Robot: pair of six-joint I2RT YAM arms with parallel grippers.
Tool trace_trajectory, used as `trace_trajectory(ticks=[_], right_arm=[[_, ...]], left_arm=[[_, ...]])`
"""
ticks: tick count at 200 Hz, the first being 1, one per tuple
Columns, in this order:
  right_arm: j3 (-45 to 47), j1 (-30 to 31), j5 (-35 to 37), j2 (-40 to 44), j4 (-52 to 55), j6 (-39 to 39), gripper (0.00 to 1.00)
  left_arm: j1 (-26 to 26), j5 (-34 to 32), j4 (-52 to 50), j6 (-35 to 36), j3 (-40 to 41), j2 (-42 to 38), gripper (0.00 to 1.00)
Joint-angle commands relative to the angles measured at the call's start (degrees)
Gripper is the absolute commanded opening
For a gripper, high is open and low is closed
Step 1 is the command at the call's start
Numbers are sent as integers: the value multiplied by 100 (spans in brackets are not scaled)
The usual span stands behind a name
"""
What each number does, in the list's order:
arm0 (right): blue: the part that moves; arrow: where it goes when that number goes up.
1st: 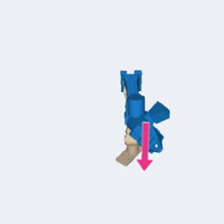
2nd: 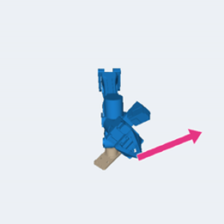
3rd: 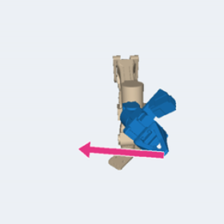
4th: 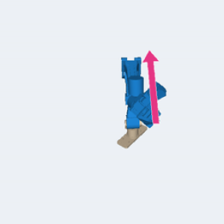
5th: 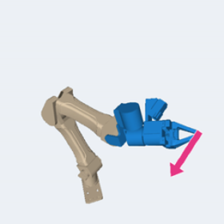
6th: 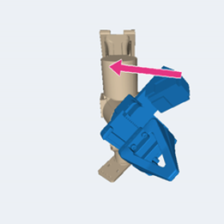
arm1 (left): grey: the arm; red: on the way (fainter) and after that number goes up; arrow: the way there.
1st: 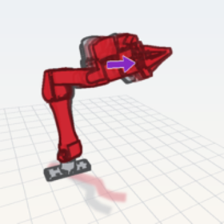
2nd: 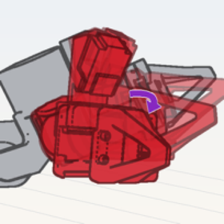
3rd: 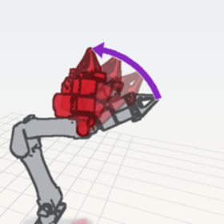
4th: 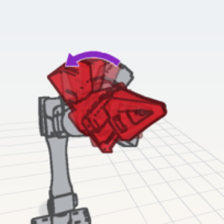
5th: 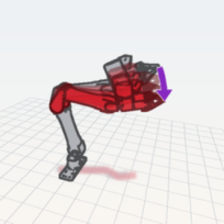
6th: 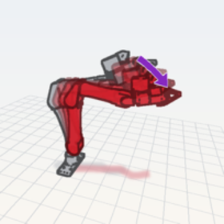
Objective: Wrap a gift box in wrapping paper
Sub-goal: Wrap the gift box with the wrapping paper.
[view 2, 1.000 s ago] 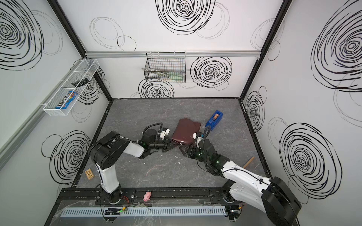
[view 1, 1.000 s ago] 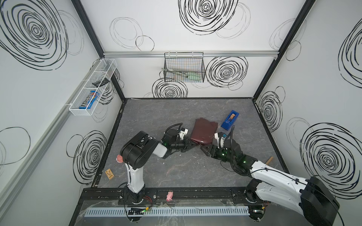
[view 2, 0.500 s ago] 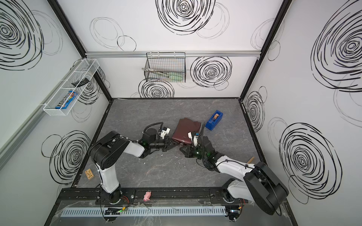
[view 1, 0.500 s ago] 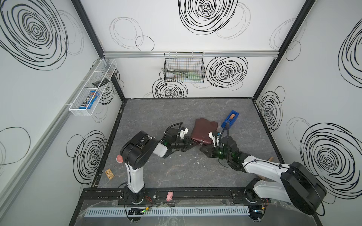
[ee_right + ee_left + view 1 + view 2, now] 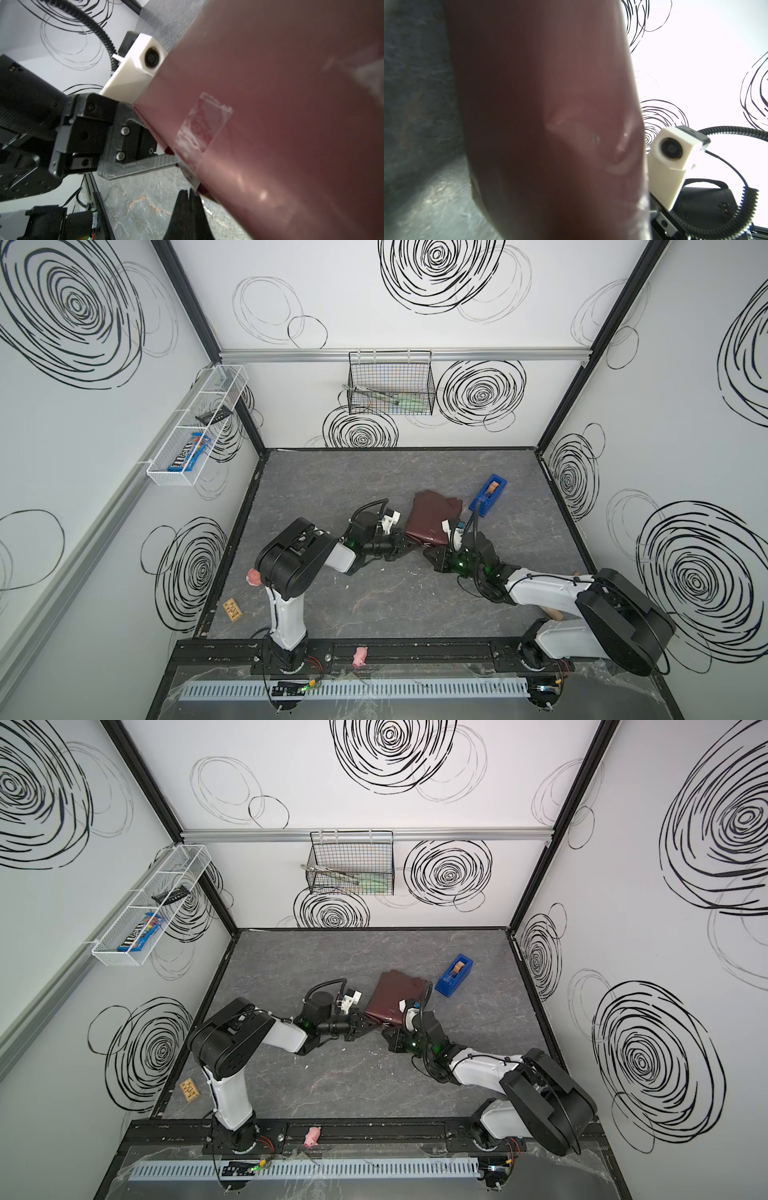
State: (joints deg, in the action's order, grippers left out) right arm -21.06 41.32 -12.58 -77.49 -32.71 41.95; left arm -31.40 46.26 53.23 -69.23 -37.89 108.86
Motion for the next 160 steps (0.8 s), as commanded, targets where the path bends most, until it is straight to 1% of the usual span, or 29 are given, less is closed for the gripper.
trace_trajectory(ticks=[1, 19, 54, 74, 115, 160], right_arm=[[-18, 92, 645, -133, -446, 84, 0], [-85, 162, 838, -319, -530, 84, 0], [-179, 235, 924, -825, -789, 168, 0], [-179, 308, 962, -916, -806, 191, 0], [-15, 462, 1095, -704, -707, 241, 0], [28, 499, 1138, -115, -254, 89, 0]], left_arm=[[0, 82, 230, 71, -114, 65, 0], [11, 67, 230, 76, -118, 65, 0], [2, 68, 218, 85, -113, 57, 0], [2, 73, 210, 92, -116, 65, 0], [3, 61, 223, 94, -131, 92, 0], [3, 51, 231, 94, -140, 118, 0]])
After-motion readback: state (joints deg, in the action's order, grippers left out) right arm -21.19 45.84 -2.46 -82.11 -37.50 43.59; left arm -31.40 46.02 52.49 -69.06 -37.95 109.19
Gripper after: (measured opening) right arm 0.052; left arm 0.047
